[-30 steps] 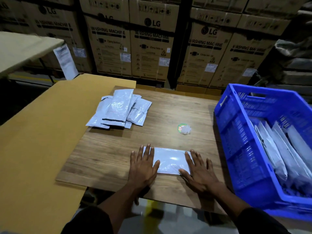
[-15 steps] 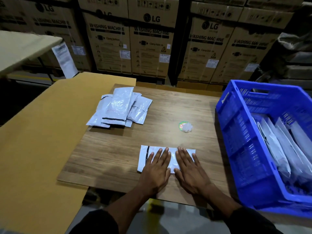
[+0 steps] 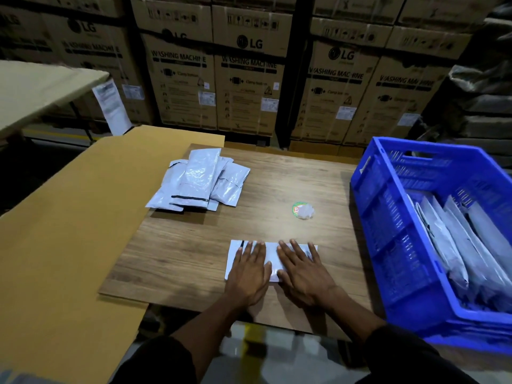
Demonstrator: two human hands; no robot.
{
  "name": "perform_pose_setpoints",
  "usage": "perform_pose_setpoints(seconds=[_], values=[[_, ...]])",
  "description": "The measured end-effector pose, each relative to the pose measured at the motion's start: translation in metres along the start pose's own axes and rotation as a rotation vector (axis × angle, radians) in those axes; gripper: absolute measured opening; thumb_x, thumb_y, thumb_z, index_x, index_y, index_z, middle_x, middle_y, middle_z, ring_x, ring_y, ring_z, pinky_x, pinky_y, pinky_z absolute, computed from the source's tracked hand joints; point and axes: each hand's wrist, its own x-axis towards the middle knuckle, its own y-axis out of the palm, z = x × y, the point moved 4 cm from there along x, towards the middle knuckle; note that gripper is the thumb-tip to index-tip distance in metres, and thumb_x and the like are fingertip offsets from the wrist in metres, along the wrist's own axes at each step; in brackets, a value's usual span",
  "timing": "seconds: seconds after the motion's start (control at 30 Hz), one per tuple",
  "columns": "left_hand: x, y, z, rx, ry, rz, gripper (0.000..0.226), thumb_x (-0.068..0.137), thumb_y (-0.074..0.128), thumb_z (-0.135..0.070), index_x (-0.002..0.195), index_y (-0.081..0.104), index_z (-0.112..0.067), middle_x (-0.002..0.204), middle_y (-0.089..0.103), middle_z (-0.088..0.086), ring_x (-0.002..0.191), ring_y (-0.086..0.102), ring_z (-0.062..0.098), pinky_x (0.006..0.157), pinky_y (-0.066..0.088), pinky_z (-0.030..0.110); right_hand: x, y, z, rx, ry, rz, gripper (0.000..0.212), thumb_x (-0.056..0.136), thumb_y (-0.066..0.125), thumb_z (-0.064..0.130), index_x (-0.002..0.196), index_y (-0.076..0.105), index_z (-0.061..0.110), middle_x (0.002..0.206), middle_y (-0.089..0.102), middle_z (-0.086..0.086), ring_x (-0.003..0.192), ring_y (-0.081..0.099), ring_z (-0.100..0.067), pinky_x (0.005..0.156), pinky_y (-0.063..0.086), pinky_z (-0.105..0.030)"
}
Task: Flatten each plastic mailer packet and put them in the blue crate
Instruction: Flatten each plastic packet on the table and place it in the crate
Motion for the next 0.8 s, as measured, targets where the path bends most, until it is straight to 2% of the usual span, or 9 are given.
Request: perform_pose_setpoints(seconds=[0.07, 0.17, 0.33, 0.4, 0.53, 0.67, 0.8], values=[[0.0, -0.001, 0.009, 0.035, -0.032, -0.045, 0.059, 0.104, 0.028, -0.039, 0.131, 0.064, -0.002, 0.133, 0.065, 0.015, 0.125, 0.059, 0.038, 0.102, 0.049, 0.051, 0.002, 0.003, 0.007, 0.064, -0.014, 0.012, 0.066, 0.101, 0.02, 0.049, 0.153, 0.035, 0.012, 0.161, 0.031, -0.002, 0.149, 0.027, -0.025, 0.116, -0.001, -0.05], [-0.001, 0.003, 0.02, 0.015, -0.04, -0.032, 0.057, 0.097, 0.038, -0.045, 0.137, 0.062, -0.01, 0.141, 0.059, 0.011, 0.131, 0.054, 0.039, 0.104, 0.046, 0.053, -0.001, 0.009, 0.01, 0.122, 0.005, -0.035, 0.067, 0.1, 0.014, 0.05, 0.159, 0.018, 0.016, 0.166, 0.011, 0.003, 0.153, 0.008, -0.02, 0.117, -0.01, -0.045], [-0.003, 0.009, 0.023, -0.009, -0.047, -0.072, 0.053, 0.098, 0.043, -0.047, 0.139, 0.06, -0.018, 0.15, 0.051, 0.006, 0.14, 0.043, 0.04, 0.111, 0.034, 0.056, 0.0, 0.012, 0.009, 0.161, 0.019, -0.056, 0.068, 0.098, 0.018, 0.052, 0.157, 0.027, 0.018, 0.164, 0.019, 0.004, 0.152, 0.016, -0.022, 0.118, -0.003, -0.043], [-0.004, 0.008, 0.024, -0.004, -0.054, -0.062, 0.054, 0.097, 0.044, -0.048, 0.14, 0.059, -0.019, 0.151, 0.05, 0.005, 0.141, 0.042, 0.04, 0.111, 0.033, 0.056, 0.0, 0.014, 0.005, 0.191, 0.033, -0.032, 0.072, 0.096, 0.014, 0.057, 0.158, 0.021, 0.022, 0.165, 0.013, 0.009, 0.153, 0.008, -0.018, 0.12, -0.004, -0.042], [-0.006, 0.008, 0.026, 0.012, -0.084, -0.024, 0.059, 0.096, 0.041, -0.052, 0.146, 0.052, -0.023, 0.157, 0.043, 0.001, 0.147, 0.032, 0.037, 0.115, 0.029, 0.056, -0.02, 0.021, -0.027, 0.247, 0.14, -0.016, 0.071, 0.097, 0.013, 0.067, 0.158, 0.008, 0.031, 0.165, 0.005, 0.015, 0.152, -0.001, -0.009, 0.121, 0.005, -0.044], [-0.008, 0.006, 0.025, 0.003, -0.067, -0.035, 0.059, 0.096, 0.042, -0.052, 0.145, 0.054, -0.021, 0.156, 0.044, 0.003, 0.147, 0.033, 0.038, 0.115, 0.029, 0.057, -0.032, 0.021, -0.041, 0.242, 0.171, 0.094, 0.073, 0.097, 0.011, 0.068, 0.157, -0.008, 0.031, 0.164, -0.012, 0.018, 0.149, -0.015, -0.001, 0.121, -0.004, -0.046], [-0.006, 0.006, 0.025, 0.014, -0.076, -0.034, 0.059, 0.095, 0.041, -0.053, 0.143, 0.057, -0.022, 0.154, 0.046, 0.002, 0.145, 0.036, 0.038, 0.115, 0.027, 0.055, -0.029, 0.011, -0.035, 0.239, 0.185, 0.192, 0.083, 0.095, 0.014, 0.071, 0.158, -0.013, 0.023, 0.164, -0.018, 0.01, 0.149, -0.018, -0.006, 0.12, -0.01, -0.052]])
